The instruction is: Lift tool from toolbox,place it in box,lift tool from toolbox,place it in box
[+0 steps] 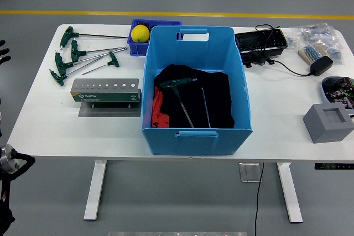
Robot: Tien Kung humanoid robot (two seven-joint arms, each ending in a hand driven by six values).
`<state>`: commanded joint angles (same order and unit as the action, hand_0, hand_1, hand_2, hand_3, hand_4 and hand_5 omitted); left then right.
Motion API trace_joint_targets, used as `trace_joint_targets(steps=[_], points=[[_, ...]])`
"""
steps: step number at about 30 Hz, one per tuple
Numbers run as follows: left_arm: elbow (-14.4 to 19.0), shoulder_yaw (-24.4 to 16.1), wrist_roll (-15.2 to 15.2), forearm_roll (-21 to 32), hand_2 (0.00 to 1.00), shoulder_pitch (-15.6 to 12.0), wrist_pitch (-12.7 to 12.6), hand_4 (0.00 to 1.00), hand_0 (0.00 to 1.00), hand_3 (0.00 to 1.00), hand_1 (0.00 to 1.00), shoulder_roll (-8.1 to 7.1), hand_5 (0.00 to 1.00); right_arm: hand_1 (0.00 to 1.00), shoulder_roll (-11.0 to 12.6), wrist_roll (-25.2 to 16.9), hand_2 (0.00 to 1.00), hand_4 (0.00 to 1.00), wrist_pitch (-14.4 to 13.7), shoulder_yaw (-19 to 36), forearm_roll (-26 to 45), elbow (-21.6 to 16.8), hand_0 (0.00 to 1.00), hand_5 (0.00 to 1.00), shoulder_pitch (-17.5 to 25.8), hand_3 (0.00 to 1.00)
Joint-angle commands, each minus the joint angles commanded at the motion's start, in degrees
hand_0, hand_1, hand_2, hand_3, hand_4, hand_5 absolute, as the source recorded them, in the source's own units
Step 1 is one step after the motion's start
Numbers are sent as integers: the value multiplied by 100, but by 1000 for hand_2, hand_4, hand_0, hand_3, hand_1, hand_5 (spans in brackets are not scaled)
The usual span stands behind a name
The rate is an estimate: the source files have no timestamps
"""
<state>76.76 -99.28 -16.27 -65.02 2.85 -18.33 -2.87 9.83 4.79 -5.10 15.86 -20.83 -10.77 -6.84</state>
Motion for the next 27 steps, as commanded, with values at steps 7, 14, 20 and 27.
trace_joint_targets(steps=[7, 14, 20, 27], points=[[-111, -186, 220, 180, 799, -294, 801, 840, 701, 730, 743, -78, 818, 704, -20, 20, 762, 859, -51, -22, 3, -13, 712, 684, -29, 605], [-22, -347, 695, -76, 854, -178, 1614, 855, 757, 751, 809, -142, 838, 702, -36, 39, 762, 857, -66, -29, -7, -24, 710, 685, -47, 604], [-5, -449, 1049, -122, 851, -130, 1949, 858, 758, 749, 806, -148, 843, 702, -35, 51, 762, 857, -42, -28, -13, -16, 710, 683, -53, 605], [23, -518, 1441, -166, 842, -151, 2405, 874, 757, 744, 803, -181, 876, 701, -27, 59, 762, 857, -13, -12, -39, -5, 710, 684, -57, 606]])
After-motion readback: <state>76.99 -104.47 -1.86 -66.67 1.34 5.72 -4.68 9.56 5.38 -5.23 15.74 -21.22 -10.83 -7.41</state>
